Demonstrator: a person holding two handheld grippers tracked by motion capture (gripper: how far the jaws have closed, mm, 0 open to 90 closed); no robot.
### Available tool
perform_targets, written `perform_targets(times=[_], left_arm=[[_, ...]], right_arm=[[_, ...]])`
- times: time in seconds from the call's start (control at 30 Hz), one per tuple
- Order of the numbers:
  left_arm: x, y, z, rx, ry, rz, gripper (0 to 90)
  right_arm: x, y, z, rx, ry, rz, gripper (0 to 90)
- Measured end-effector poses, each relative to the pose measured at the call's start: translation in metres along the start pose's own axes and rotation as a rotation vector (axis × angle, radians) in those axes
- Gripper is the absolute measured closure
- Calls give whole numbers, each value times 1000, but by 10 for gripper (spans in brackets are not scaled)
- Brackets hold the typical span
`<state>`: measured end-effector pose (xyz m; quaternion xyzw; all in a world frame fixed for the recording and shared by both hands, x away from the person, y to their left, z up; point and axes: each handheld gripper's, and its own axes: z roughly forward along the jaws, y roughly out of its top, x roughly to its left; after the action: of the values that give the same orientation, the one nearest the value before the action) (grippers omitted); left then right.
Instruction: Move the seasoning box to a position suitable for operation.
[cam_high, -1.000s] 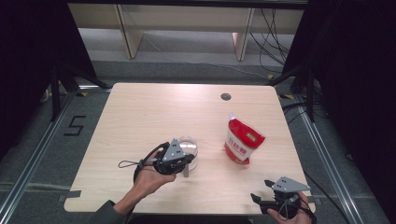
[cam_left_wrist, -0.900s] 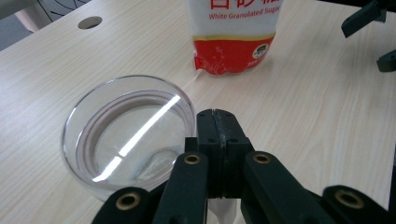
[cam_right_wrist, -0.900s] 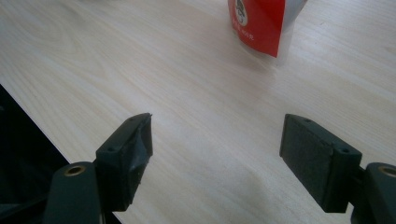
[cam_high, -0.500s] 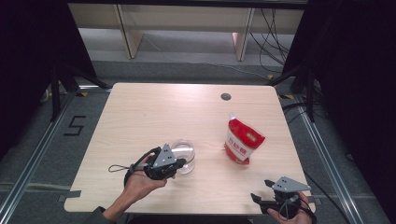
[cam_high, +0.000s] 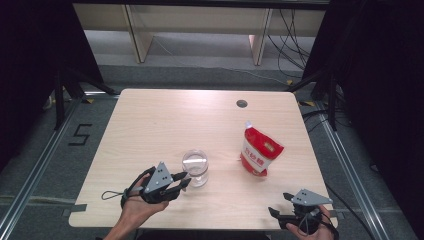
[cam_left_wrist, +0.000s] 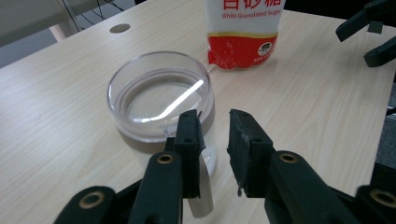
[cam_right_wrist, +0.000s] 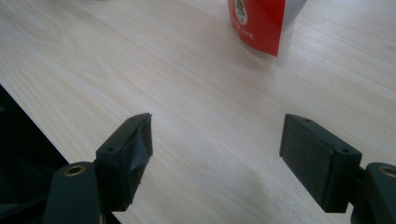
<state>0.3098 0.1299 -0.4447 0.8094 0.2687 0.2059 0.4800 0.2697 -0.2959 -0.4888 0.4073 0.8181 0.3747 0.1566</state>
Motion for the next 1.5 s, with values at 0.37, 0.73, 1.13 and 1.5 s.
perform_targets(times=[0.37,0.73,1.13,1.5], left_arm=[[8,-15,5,-19,86,-112,489],[5,-22,20,29,124,-124,420],[-1,-20,28,18,94,-86,641],[7,-23,26,8,87,-79,715]], right_arm=[[-2,0,1,-6,1,-24,262],[-2,1,2,6,34,-32,262],[-2,1,2,-1,22,-39,262],[-1,1,3,6,25,-36,262]])
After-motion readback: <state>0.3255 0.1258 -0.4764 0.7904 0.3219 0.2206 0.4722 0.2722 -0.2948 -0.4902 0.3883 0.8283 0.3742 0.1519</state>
